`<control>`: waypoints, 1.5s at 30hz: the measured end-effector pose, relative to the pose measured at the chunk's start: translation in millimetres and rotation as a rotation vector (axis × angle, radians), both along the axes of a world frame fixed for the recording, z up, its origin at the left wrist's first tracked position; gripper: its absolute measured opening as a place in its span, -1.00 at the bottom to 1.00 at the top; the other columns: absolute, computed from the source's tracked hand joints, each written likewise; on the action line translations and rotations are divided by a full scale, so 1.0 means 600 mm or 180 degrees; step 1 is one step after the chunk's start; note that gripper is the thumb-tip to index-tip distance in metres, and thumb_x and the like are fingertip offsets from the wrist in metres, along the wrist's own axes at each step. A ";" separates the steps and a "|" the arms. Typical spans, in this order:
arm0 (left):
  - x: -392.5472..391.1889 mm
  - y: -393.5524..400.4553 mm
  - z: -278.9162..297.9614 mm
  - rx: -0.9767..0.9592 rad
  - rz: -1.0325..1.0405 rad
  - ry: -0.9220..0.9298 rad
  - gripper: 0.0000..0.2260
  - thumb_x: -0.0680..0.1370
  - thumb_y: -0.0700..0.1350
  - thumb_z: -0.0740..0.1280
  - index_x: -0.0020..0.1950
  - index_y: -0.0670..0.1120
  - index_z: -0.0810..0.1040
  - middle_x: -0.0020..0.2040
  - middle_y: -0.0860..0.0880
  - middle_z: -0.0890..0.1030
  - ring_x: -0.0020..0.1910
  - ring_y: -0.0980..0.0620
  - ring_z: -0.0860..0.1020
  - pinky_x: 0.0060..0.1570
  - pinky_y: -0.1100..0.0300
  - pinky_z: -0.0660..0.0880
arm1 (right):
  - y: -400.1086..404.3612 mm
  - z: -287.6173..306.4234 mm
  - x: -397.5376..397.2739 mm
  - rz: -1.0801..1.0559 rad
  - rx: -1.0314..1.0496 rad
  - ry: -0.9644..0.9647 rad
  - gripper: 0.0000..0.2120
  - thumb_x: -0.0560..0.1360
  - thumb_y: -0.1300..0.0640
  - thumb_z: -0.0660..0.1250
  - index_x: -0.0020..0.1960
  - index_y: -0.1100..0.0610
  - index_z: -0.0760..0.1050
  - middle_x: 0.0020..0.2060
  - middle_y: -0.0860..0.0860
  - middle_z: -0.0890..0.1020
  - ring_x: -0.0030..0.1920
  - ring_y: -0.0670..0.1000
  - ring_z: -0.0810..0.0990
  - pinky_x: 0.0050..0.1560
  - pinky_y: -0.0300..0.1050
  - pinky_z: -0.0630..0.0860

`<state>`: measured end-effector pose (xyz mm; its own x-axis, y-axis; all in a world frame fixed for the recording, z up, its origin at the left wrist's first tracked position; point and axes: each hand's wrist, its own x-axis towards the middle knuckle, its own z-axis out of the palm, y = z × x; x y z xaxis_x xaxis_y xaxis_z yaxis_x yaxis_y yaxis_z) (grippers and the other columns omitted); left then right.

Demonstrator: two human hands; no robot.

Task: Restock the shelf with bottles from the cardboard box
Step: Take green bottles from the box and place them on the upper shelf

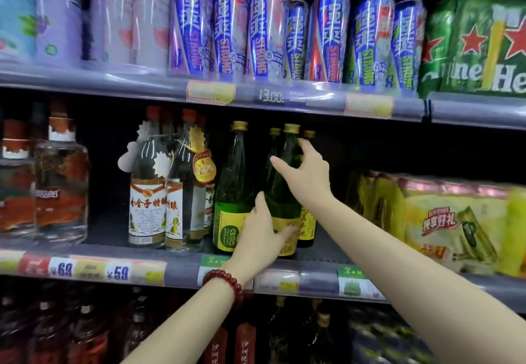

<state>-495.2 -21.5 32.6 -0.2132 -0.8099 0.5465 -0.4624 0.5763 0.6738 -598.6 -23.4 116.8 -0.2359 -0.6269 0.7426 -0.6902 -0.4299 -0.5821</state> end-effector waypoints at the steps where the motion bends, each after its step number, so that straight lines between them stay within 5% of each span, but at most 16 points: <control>1: -0.002 0.000 -0.001 0.0049 -0.0028 0.0032 -0.13 0.50 0.06 0.39 0.56 -0.04 -0.15 0.45 -0.13 0.34 0.33 -0.07 0.42 0.23 0.14 0.42 | -0.002 -0.002 0.001 -0.0048 0.0022 0.0020 -0.28 0.45 -0.17 0.37 0.50 0.06 0.21 0.35 0.08 0.47 0.36 0.12 0.41 0.22 0.00 0.41; 10: -0.012 -0.002 -0.018 -0.0073 -0.0044 0.0245 -0.24 0.55 0.00 0.34 0.57 -0.10 -0.07 0.50 -0.08 0.26 0.46 -0.05 0.28 0.33 0.19 0.27 | 0.003 -0.035 -0.003 0.0166 0.0373 -0.0062 -0.18 0.39 -0.15 0.45 0.50 0.08 0.17 0.39 0.08 0.42 0.40 0.10 0.34 0.10 -0.20 0.25; 18: -0.019 0.013 -0.043 -0.0368 0.0332 0.0284 -0.23 0.55 0.06 0.30 0.57 -0.10 -0.12 0.56 -0.07 0.13 0.49 -0.01 0.22 0.30 0.29 0.23 | 0.019 -0.053 0.001 0.0030 0.0440 -0.0122 -0.14 0.35 -0.17 0.48 0.50 0.07 0.19 0.41 0.09 0.40 0.42 0.10 0.31 0.29 -0.05 0.35; 22: -0.027 0.027 -0.050 -0.0574 0.0598 0.0282 -0.27 0.57 -0.01 0.30 0.57 -0.12 -0.09 0.54 -0.08 0.18 0.50 0.01 0.22 0.41 0.16 0.29 | 0.022 -0.056 0.006 0.0005 0.0472 -0.0154 -0.16 0.35 -0.17 0.48 0.49 0.06 0.20 0.40 0.09 0.41 0.41 0.11 0.30 0.27 -0.03 0.35; 27: 0.001 0.030 -0.045 -0.0511 0.0593 0.0103 -0.36 0.58 -0.09 0.31 0.56 -0.10 0.04 0.44 -0.07 0.35 0.39 0.00 0.35 0.29 0.23 0.32 | 0.037 -0.061 0.012 -0.0159 0.0531 0.0043 -0.17 0.38 -0.12 0.48 0.50 0.13 0.18 0.38 0.13 0.43 0.38 0.13 0.36 0.25 -0.05 0.38; 34: 0.083 0.038 -0.023 -0.0595 0.0166 -0.0255 -0.63 0.51 -0.16 0.36 0.32 -0.10 0.48 0.08 -0.07 0.61 0.05 -0.01 0.57 0.11 0.10 0.53 | 0.087 -0.094 0.025 -0.0713 0.0836 0.0620 -0.34 0.47 0.17 0.39 0.48 0.18 0.18 0.24 0.16 0.51 0.16 0.10 0.50 0.08 -0.08 0.45; 38: 0.158 0.036 -0.031 -0.0686 0.0101 -0.0504 -0.77 0.50 -0.18 0.35 0.15 -0.10 0.57 -0.03 -0.05 0.62 -0.04 -0.02 0.58 0.03 0.08 0.54 | 0.121 -0.122 0.064 -0.1075 0.0906 0.0919 -0.58 0.49 0.12 0.35 0.31 0.16 0.38 0.12 0.12 0.55 0.10 0.14 0.51 -0.11 -0.08 0.35; 45: 0.336 0.041 -0.064 -0.0505 0.0296 -0.0717 -0.74 0.46 -0.22 0.32 0.14 -0.12 0.58 0.01 -0.08 0.64 -0.02 -0.05 0.57 -0.04 0.16 0.47 | 0.116 -0.149 0.220 -0.0713 0.1350 0.1153 -0.68 0.48 0.08 0.35 0.19 0.17 0.51 0.12 0.11 0.61 0.15 0.14 0.55 0.09 0.01 0.52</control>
